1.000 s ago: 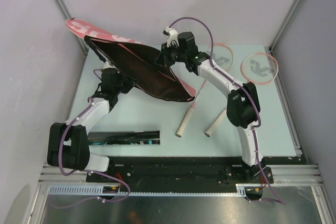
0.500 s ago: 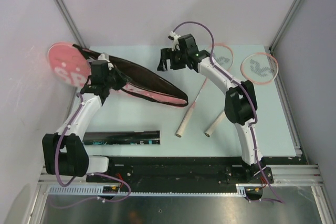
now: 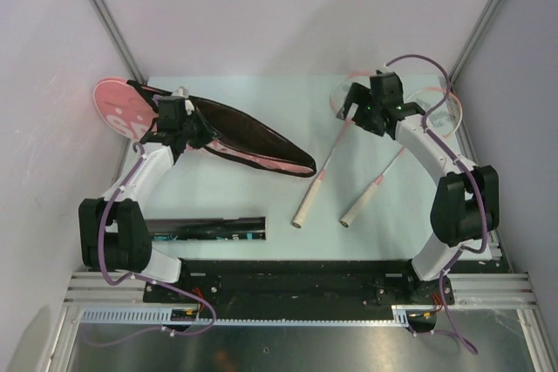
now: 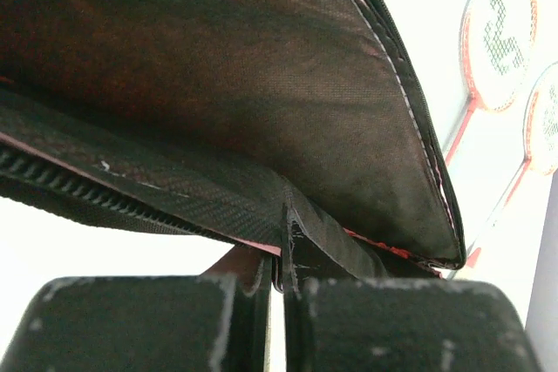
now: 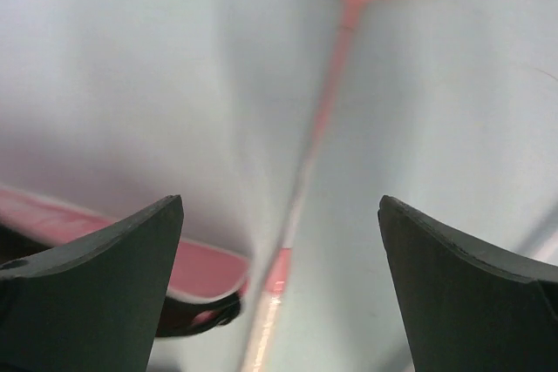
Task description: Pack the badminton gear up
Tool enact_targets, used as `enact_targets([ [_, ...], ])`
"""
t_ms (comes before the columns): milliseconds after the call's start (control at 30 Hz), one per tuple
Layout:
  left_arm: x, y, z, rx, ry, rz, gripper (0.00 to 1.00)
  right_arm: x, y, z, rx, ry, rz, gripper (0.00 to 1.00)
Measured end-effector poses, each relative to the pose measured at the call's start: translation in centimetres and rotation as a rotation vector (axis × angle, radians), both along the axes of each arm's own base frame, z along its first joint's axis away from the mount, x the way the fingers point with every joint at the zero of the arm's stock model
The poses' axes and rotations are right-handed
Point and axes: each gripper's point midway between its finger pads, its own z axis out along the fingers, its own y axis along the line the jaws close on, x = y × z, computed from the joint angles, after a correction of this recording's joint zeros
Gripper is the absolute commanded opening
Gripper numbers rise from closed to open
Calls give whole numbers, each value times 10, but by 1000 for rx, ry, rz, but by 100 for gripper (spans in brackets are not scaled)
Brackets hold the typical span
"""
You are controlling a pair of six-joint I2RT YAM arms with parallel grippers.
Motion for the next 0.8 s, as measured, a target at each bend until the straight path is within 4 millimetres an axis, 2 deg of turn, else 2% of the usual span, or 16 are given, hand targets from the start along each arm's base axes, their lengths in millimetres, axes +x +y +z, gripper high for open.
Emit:
enact_targets([
  [100,0,0,0,1,-1,-2,0,-6,-34,-38,-43,101,-134,87],
  [133,0,0,0,1,-1,-3,0,-13,-46,-53,-63,141,-178,83],
  [200,0,-1,0,-1,-1,-4,0,-33,-70,-84,-103,217,-267,79],
  [267,0,-1,0,-2,-1,-4,0,-55,-90,-108,-120,292,-345,81],
  [333,0,-1,0,-5,0,-8,0,-69,-112,-120,-135,336,-430,83],
  [500,1,-6,-4,-24,19,-20,0,-63,-147,-120,-149,310,-586,75],
  [533,2,-6,-6,-29,25,-20,0,-61,-149,-119,-146,300,-598,69],
  [600,2,-8,-10,-38,40,-18,0,-54,-152,-119,-141,276,-615,64],
  [700,2,-11,-13,-49,51,-23,0,-43,-153,-127,-137,256,-635,64],
  [800,2,-14,-13,-57,50,-27,0,-42,-154,-143,-169,281,-648,64],
])
